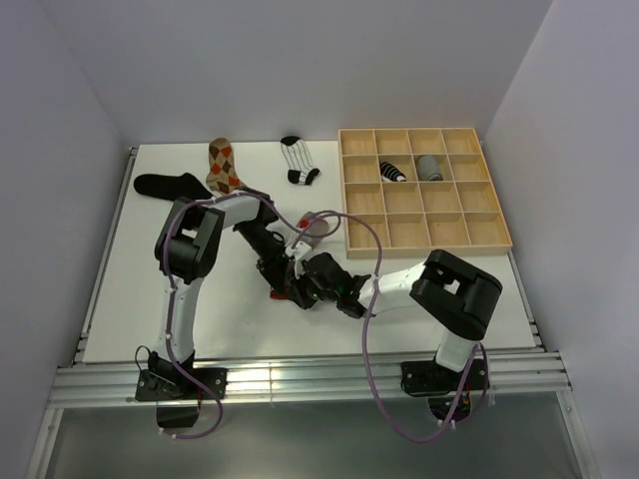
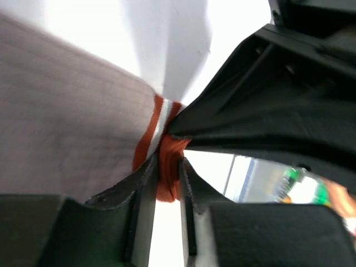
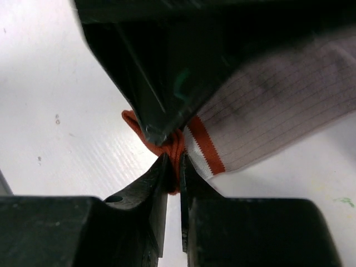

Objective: Roll the socks
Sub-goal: Roll the sock at the center of the board.

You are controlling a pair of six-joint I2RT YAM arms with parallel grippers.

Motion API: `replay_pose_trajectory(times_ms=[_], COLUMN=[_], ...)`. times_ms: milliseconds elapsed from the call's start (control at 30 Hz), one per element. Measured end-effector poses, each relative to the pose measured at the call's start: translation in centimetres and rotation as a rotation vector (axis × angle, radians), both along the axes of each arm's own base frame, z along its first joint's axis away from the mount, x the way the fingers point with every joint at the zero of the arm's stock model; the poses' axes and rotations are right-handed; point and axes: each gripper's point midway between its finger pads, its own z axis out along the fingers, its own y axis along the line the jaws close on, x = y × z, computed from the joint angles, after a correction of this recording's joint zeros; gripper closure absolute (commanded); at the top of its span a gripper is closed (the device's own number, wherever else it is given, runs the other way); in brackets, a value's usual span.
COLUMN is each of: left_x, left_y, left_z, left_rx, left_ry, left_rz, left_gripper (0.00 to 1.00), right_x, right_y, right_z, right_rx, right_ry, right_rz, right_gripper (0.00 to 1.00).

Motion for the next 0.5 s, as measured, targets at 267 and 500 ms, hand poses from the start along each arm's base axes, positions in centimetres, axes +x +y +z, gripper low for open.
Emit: replay_pose_trajectory(times_ms=[267,500], left_x=[5.6,8.5], left_y=[0.5,2.9], left_z=[3.0,5.5], left_rx=[-0.075,-0.067], left_ry=[-0.265,-0.576], left_rz=[0.197,0.332], left_gripper=[0.72,0.7], right_x=[0.8,0.2], right_y=[-0.9,-0.2], right_z=[-0.1,0.0], right_rx=[0.072,0.076], right_ry=[0.203,0.424], right_rz=[-0.052,-0.053], right_gripper=[0.99,0.99])
